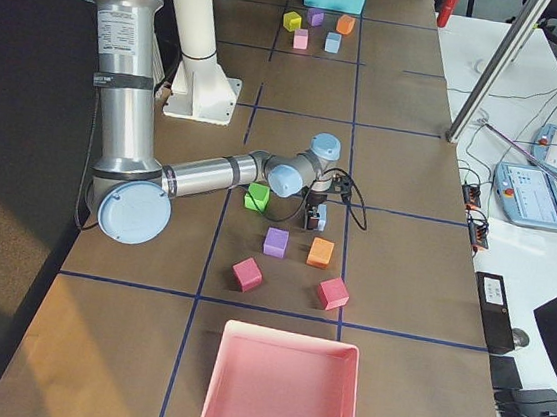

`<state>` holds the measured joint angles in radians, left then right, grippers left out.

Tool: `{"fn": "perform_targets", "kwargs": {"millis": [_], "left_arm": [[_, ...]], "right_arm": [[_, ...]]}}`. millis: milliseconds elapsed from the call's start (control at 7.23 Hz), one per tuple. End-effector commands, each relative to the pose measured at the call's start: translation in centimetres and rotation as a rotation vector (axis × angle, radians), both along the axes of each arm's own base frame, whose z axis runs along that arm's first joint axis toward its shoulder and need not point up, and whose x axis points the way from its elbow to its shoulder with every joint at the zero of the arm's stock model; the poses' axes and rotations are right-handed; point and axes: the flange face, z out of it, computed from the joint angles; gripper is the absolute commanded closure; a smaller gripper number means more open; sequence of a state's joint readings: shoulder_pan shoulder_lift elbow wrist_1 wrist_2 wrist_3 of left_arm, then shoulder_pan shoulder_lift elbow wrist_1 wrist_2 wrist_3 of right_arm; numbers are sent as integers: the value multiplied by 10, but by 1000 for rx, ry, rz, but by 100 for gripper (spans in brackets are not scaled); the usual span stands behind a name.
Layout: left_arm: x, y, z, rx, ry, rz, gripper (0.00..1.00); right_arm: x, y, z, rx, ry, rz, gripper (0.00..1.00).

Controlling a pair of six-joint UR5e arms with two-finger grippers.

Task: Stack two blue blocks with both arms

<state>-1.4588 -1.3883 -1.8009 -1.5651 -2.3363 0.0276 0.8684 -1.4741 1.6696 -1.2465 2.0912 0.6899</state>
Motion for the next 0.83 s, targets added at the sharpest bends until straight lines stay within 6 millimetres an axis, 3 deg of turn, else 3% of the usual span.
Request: {"fn": "perform_targets", "kwargs": {"millis": [0,138,277,415,691], "left_arm": [[0,0,0,0,0,0,0],[0,1,1,-2,0,0,0],[0,1,0,-1,1,0,0],[0,1,-1,1,3,0,0],[0,2,-1,-1,3,0,0]], "right_arm": [[-7,-4,-8,13,-11,-11,82],[-15,-14,-39,42,-45,-6,90],[-30,-30,-81,61,-63,-7,90],[-61,-46,-140,28,-65,6,90],[-179,-33,-278,-91,-103,122,90]]}}
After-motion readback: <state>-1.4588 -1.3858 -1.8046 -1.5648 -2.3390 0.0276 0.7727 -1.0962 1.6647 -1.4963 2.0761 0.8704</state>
